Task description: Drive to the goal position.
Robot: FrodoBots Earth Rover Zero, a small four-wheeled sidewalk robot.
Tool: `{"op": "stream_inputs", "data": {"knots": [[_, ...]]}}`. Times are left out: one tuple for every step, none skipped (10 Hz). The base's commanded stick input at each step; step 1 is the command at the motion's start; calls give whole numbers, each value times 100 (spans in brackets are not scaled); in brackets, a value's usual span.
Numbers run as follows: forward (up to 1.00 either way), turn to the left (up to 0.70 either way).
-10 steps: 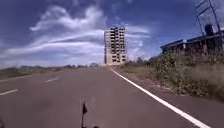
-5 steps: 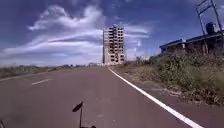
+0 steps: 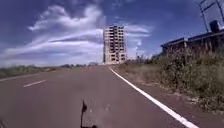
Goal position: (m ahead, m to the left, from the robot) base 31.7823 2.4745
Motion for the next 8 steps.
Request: {"op": "stream_inputs", "data": {"knots": [[100, 0], [100, 0], [100, 0], [100, 0], [100, 0], [100, 0], [100, 0], [100, 0]]}}
